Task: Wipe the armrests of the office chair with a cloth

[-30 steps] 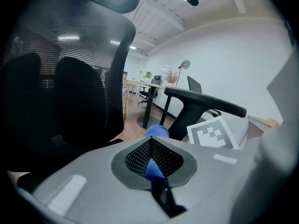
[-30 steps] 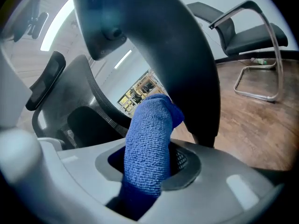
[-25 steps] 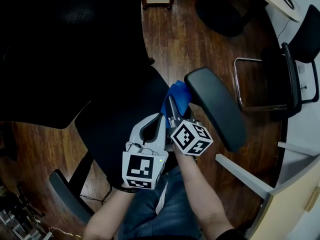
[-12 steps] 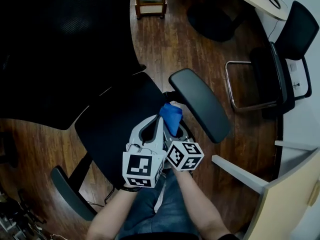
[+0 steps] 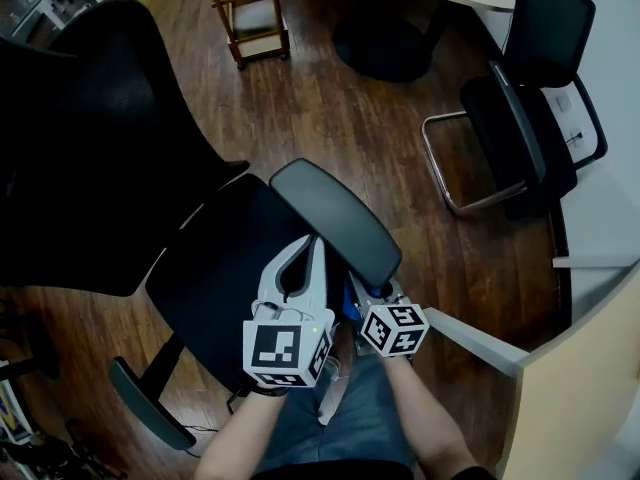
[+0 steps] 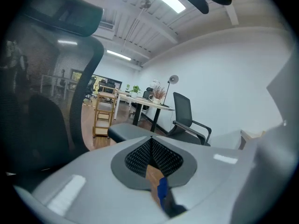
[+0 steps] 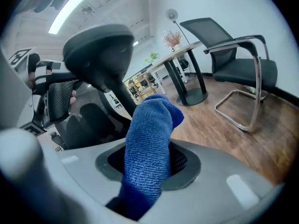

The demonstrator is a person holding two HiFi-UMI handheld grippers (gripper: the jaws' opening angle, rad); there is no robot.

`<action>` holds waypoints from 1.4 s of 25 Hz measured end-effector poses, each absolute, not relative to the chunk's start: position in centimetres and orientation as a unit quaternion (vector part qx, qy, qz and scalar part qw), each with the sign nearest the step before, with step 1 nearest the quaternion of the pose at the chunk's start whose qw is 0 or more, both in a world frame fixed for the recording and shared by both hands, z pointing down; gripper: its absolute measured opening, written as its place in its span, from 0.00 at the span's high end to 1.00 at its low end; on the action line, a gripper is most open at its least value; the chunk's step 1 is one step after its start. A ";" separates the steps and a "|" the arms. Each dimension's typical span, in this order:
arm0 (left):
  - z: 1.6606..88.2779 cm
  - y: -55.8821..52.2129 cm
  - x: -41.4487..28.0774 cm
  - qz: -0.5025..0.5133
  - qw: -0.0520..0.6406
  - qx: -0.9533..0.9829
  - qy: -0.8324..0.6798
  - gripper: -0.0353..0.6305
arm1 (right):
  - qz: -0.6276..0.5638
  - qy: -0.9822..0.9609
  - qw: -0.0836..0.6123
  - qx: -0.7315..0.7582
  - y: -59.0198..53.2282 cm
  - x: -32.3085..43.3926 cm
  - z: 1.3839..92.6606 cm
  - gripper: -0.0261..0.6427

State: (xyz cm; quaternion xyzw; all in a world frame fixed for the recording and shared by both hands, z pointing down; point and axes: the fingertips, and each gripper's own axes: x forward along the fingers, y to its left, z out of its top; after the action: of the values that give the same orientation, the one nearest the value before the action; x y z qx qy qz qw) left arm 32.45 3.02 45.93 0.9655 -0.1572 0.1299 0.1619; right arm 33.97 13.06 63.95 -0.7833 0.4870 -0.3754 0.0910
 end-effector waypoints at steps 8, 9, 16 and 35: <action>43.6 3.1 37.1 0.155 0.153 0.953 -0.210 0.94 | -0.360 0.541 0.069 -0.757 12.2 42.0 63.3 0.75; 43.4 2.7 37.6 0.159 0.149 0.951 -0.219 0.94 | -0.361 0.552 0.065 -0.748 11.3 42.4 63.6 0.75; 43.4 -0.3 40.5 0.200 0.102 0.935 -0.274 0.94 | -0.388 0.646 0.031 -0.657 5.6 42.9 67.4 0.75; 44.4 -6.7 41.7 0.251 0.063 0.902 -0.345 0.94 | -0.437 0.734 -0.026 -0.520 -4.0 41.7 77.7 0.75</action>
State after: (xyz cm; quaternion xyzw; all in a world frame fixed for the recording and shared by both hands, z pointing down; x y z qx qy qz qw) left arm 41.74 -6.74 44.37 0.9022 -0.3451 0.2509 0.0632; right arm 41.65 -3.97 77.67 -0.5196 0.7339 -0.4368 -0.0259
